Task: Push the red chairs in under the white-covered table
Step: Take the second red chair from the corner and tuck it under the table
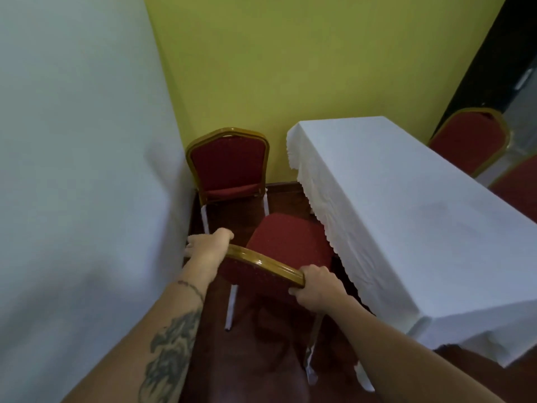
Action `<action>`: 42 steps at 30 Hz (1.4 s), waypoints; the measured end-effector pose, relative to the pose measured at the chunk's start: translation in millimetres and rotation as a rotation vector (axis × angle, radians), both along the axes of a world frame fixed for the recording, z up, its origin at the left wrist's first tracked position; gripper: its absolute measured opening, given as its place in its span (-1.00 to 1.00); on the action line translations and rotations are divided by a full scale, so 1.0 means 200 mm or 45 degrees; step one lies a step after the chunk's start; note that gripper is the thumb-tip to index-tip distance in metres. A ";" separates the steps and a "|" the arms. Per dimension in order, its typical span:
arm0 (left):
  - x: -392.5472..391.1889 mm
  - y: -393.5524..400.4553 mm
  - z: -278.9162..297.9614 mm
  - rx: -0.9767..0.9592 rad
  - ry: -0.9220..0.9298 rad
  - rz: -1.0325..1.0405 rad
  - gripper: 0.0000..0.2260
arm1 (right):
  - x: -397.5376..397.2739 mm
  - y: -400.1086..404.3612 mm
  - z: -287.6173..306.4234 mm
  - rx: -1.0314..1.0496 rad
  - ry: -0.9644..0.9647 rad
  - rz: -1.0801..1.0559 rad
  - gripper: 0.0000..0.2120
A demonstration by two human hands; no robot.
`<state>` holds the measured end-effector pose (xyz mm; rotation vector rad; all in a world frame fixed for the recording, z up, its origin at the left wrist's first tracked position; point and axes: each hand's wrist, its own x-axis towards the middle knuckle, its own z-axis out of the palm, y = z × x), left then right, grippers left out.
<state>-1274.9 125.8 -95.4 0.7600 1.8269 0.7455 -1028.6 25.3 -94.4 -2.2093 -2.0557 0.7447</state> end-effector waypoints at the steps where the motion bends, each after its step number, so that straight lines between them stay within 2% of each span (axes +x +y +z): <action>1: 0.08 0.00 -0.04 -0.012 -0.131 0.113 0.11 | 0.00 -0.01 0.00 -0.003 -0.014 -0.015 -0.66; 3: 0.30 -0.13 0.07 -0.060 -0.345 0.240 0.18 | -0.01 -0.02 0.03 -0.027 -0.053 -0.027 -0.65; 4: 0.41 -0.22 0.18 -0.047 -0.364 0.277 0.17 | -0.01 -0.03 0.04 -0.039 -0.070 -0.018 -0.66; 7: 0.52 -0.27 0.19 0.024 -0.132 0.350 0.02 | 0.00 -0.06 0.11 -0.037 -0.117 0.049 -0.72; 12: 0.42 -0.19 0.10 0.073 0.033 0.360 -0.06 | -0.11 -0.13 0.15 0.003 -0.128 0.105 -0.69; 16: 0.30 -0.14 0.09 0.137 0.155 0.217 -0.15 | -0.24 -0.17 0.13 0.045 -0.129 0.176 -0.66; 20: 0.17 -0.07 0.07 0.081 0.087 -0.029 -0.15 | -0.31 -0.19 0.15 0.020 -0.153 0.271 -0.62; 23: 0.10 -0.02 0.06 0.062 0.072 -0.149 -0.26 | -0.36 -0.19 0.16 0.001 -0.179 0.334 -0.64; 27: 0.12 0.00 0.13 0.088 0.122 -0.290 -0.19 | -0.39 -0.17 0.17 -0.026 -0.161 0.328 -0.65; 37: 0.07 0.23 0.13 0.037 0.161 -0.487 -0.45 | -0.46 -0.03 0.19 -0.076 -0.113 0.269 -0.63; 40: 0.07 0.29 0.14 0.023 0.165 -0.527 -0.40 | -0.45 0.03 0.19 -0.121 -0.075 0.220 -0.55; 42: 0.08 0.32 0.14 0.025 0.203 -0.536 -0.30 | -0.43 0.08 0.18 -0.180 -0.039 0.159 -0.40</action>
